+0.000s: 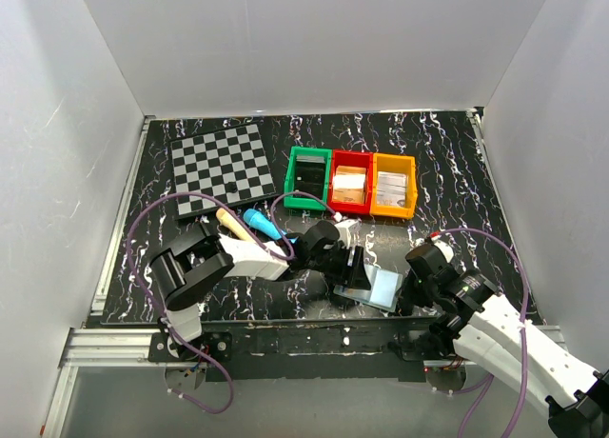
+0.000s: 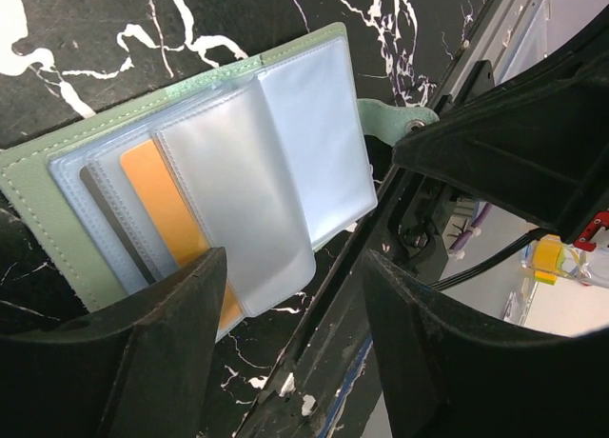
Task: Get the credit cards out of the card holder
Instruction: Remove the credit card from the card holder.
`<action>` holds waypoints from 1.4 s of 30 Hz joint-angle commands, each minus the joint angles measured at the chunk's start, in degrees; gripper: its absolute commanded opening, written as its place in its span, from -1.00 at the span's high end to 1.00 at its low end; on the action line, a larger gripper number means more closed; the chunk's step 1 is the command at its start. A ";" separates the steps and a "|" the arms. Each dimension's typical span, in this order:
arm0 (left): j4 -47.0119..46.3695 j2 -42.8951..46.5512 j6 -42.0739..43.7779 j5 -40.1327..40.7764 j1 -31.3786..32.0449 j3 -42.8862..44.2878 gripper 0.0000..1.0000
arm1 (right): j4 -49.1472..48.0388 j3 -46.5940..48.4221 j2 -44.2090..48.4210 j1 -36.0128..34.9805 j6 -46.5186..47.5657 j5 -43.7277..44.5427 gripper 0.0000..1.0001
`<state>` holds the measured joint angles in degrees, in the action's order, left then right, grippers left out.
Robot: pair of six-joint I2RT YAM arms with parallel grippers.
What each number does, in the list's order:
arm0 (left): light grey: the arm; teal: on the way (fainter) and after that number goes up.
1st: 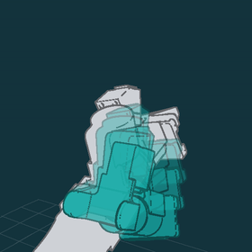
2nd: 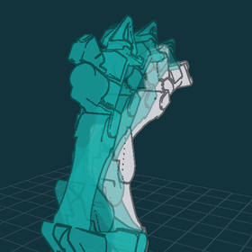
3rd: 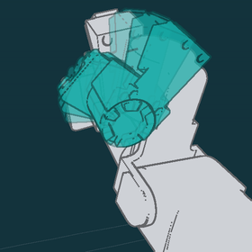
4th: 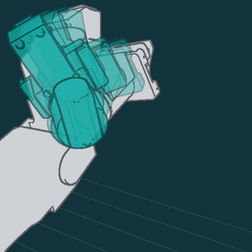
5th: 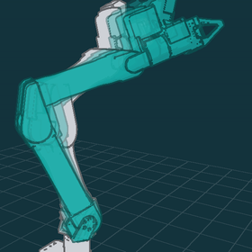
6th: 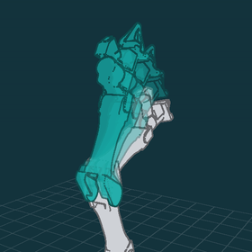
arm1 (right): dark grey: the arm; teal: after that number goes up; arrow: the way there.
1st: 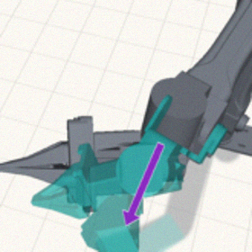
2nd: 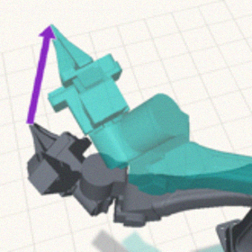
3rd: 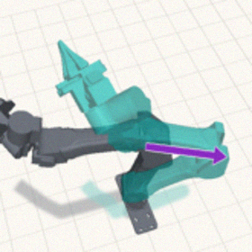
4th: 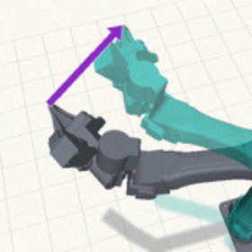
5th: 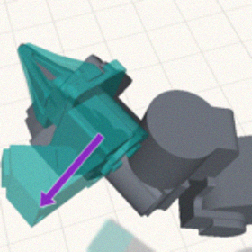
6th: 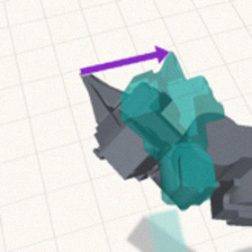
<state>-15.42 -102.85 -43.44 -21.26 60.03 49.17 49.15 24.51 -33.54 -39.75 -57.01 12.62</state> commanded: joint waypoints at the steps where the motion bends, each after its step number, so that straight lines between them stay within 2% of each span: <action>1: 1.18 -0.95 1.52 -2.03 0.53 2.33 -0.15 | -1.24 0.27 -0.39 0.28 -0.03 -0.23 0.97; 12: -1.10 -3.24 2.66 -6.60 1.76 5.41 -0.16 | -1.16 -0.08 1.02 0.37 0.24 -1.02 0.94; 15: -1.80 -3.50 2.57 -7.48 1.93 5.76 -0.16 | -0.72 -0.17 1.81 0.37 0.06 -0.93 0.72; 21: -3.91 -3.94 2.13 -8.80 2.20 6.12 -0.16 | 0.51 -0.08 4.18 0.46 -0.20 -0.58 0.04; 25: -5.32 -3.76 1.78 -9.15 2.37 6.20 -0.16 | 1.83 0.10 6.90 0.55 -0.82 -0.41 -0.17; 31: -6.11 -4.82 1.34 -9.95 2.46 7.17 -0.16 | 4.11 0.80 10.95 0.46 -2.14 0.82 -0.22; 34: -7.87 -2.37 1.17 -8.28 2.46 5.07 -0.17 | 4.82 0.71 11.92 0.37 -2.49 1.18 -0.22; 42: -8.13 -3.85 0.99 -8.98 2.46 5.24 -0.17 | 5.70 2.73 14.37 0.37 -2.40 1.44 -0.15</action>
<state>-21.52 -107.74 -42.24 -29.74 62.11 54.35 54.15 24.56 -21.41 -39.44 -58.72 12.71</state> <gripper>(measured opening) 0.585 0.585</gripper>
